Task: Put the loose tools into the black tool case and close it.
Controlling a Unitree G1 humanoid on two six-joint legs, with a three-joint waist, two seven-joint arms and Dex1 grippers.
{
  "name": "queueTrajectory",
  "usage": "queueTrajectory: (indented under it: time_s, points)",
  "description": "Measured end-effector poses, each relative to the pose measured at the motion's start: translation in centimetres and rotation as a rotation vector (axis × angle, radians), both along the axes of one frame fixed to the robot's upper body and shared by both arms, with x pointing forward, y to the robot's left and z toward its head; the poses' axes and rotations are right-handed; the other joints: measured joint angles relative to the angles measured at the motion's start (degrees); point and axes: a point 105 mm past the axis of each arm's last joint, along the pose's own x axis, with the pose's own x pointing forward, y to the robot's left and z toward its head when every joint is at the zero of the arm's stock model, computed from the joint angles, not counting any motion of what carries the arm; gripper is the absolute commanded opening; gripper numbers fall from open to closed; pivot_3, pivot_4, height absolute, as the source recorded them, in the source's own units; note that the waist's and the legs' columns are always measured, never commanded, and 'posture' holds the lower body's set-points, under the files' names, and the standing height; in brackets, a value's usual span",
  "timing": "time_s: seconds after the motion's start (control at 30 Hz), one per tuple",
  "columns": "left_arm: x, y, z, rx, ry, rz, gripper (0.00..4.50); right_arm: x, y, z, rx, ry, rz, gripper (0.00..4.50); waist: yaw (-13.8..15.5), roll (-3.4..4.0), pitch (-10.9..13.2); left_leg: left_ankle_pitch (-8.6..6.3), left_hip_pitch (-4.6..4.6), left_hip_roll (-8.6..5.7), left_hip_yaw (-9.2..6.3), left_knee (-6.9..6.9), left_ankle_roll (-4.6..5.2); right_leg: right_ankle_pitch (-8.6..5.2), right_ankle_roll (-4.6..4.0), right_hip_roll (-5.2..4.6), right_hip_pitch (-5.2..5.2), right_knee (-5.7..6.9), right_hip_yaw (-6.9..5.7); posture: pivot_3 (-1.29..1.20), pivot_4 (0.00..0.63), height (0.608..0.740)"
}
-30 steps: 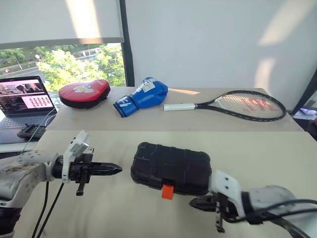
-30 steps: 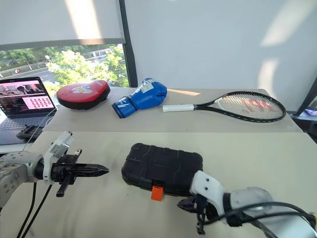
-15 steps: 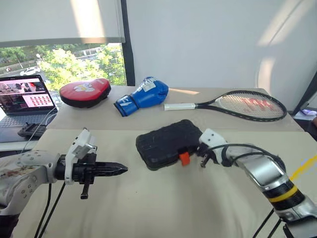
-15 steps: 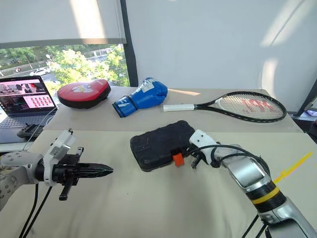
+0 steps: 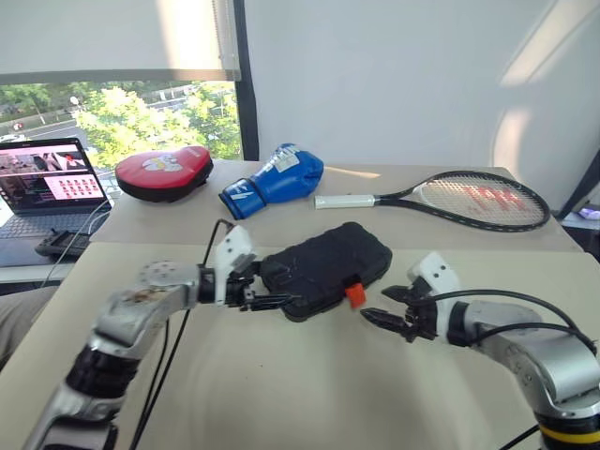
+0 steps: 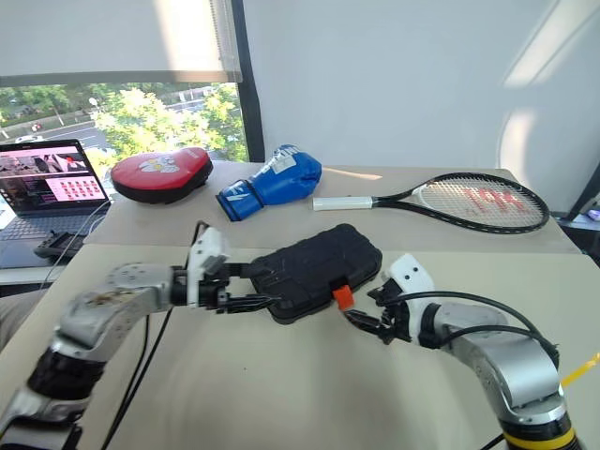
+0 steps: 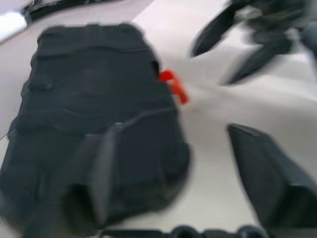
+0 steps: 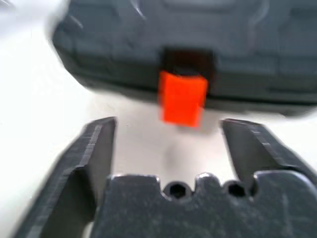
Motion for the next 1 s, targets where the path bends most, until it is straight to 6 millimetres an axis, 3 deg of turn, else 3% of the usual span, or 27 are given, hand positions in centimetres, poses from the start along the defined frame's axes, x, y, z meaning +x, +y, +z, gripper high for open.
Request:
queueTrajectory:
  time_s: [0.13,0.67,0.7,0.8,0.9,0.97,1.0]
  points:
    - [1.1,-1.2,-1.0,0.026,0.000,0.004,4.45,0.5,0.3,-0.7,0.025,0.010,-0.088,4.16,-0.4,0.01,0.0,0.06,0.01,-0.01,-0.01,-0.05,-0.09,0.00,-0.02,0.01,-0.09,0.09,0.02,0.00,0.150,0.740]
    - [1.5,-0.6,-1.4,0.072,-0.036,-0.013,4.45,2.3,1.9,-2.8,0.024,0.074,-0.113,4.16,-0.5,0.04,0.0,0.06,0.05,-0.01,-0.01,-0.07,-0.07,0.00,-0.02,0.02,-0.06,0.08,0.02,0.00,0.150,0.740]
    - [1.4,-0.5,-1.4,0.074,-0.036,-0.014,4.50,2.4,2.0,-2.8,0.024,0.074,-0.112,3.65,-0.6,0.04,0.0,0.06,0.05,-0.01,-0.01,-0.07,-0.07,0.00,-0.02,0.02,-0.06,0.08,0.02,0.00,0.150,0.740]
    - [1.1,0.0,-1.4,0.098,-0.044,-0.028,4.50,2.5,2.0,-2.9,0.026,0.077,-0.110,2.82,-0.6,0.05,0.0,0.06,0.06,0.00,-0.01,-0.09,-0.07,-0.01,-0.01,0.02,-0.07,0.08,0.02,0.00,0.150,0.740]
    - [0.9,0.3,-1.5,0.112,-0.052,-0.043,4.50,2.7,1.9,-3.0,0.019,0.077,-0.117,1.69,-0.6,0.05,0.0,0.06,0.05,0.00,0.00,-0.08,-0.07,-0.01,-0.01,0.02,-0.06,0.07,0.02,0.00,0.150,0.740]
    - [0.9,0.5,-1.5,0.125,-0.060,-0.052,4.50,2.7,1.9,-2.9,0.017,0.073,-0.113,1.17,-0.6,0.06,0.0,0.05,0.07,0.00,0.00,-0.08,-0.07,-0.01,-0.01,0.02,-0.05,0.07,0.02,0.00,0.150,0.740]
    - [0.9,0.5,-1.6,0.128,-0.064,-0.055,4.50,2.7,1.9,-2.9,0.015,0.072,-0.111,1.17,-0.6,0.06,0.0,0.05,0.07,0.00,0.00,-0.09,-0.07,-0.01,-0.01,0.02,-0.05,0.07,0.02,0.00,0.150,0.740]
